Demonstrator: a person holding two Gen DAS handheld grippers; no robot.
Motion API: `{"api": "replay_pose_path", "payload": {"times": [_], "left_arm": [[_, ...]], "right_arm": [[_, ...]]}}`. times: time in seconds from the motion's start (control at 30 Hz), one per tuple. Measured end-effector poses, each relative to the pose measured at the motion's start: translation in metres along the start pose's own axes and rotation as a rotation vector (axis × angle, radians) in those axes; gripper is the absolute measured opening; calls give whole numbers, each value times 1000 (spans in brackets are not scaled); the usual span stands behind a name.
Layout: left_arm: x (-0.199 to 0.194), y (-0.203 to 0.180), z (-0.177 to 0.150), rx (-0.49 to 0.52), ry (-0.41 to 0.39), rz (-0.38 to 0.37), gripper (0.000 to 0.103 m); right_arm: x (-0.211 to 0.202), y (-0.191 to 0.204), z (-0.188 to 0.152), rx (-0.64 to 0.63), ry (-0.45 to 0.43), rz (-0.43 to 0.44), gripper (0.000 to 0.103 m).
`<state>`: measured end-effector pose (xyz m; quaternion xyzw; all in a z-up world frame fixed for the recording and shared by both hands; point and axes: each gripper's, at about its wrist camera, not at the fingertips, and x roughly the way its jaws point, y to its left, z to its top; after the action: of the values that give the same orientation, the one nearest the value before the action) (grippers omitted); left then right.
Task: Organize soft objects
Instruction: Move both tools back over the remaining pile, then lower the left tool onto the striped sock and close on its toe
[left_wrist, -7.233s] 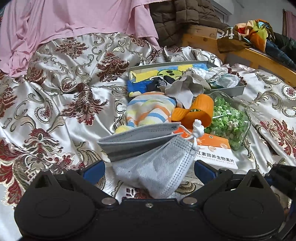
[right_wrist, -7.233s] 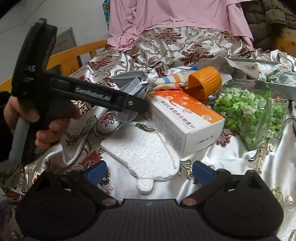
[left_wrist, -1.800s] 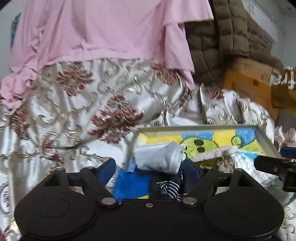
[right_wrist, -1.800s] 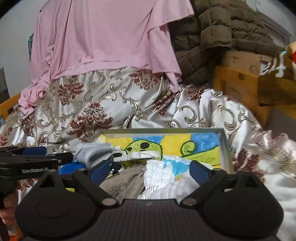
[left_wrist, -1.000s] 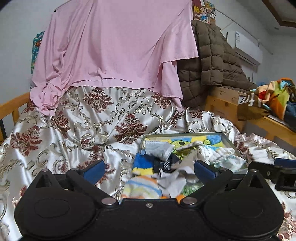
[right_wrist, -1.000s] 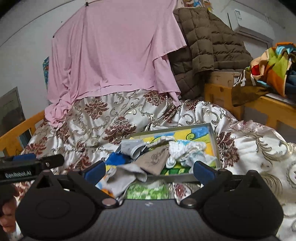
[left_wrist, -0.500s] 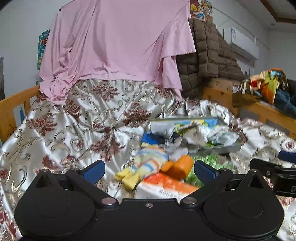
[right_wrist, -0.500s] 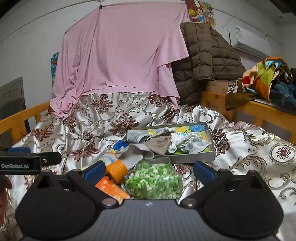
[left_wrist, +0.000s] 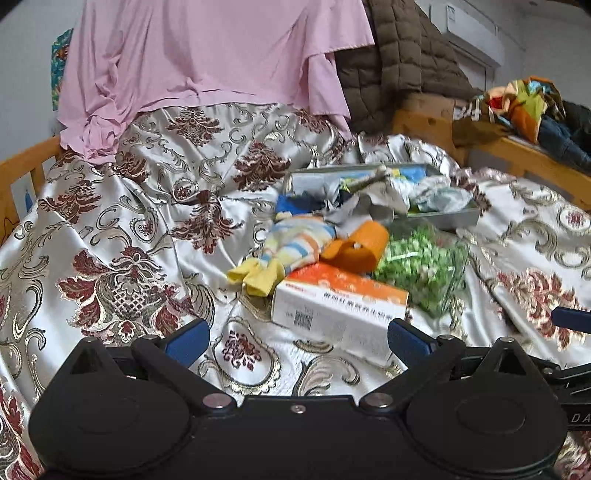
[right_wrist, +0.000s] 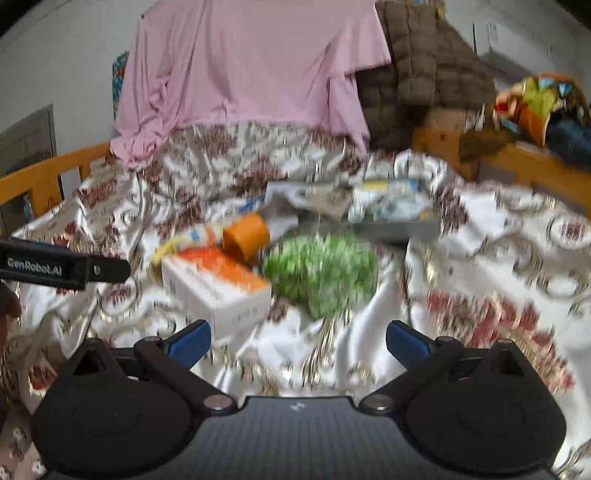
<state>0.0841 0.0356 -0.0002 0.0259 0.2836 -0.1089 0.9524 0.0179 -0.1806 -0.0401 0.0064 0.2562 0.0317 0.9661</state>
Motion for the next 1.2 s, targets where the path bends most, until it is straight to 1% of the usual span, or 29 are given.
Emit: {"api": "replay_pose_path", "payload": {"times": [0.23,0.33,0.57,0.8,0.9,1.03,1.1,1.2], "left_arm": [[12,4,-8,57,34,6,102],[17,8,-10,59,45,15,102],[25,17,-10,70,53,38,102],[38,32,-3,85,73,53,102],[47,36,2,96,88,60,102],[59,40,12,52,109,56,102],[64,39,17,63,106,55,102],[75,34,27,110,108,49,102]], "right_arm": [[9,4,-7,-2,43,56,103],[14,6,-8,0,59,76,103],[24,12,-7,-13,66,139,103],[36,13,1,-25,52,218,103],[42,15,8,-60,16,219,103],[52,14,22,-82,-29,232,103],[60,13,29,-96,-44,228,103],[74,10,39,-105,-51,236,103]]}}
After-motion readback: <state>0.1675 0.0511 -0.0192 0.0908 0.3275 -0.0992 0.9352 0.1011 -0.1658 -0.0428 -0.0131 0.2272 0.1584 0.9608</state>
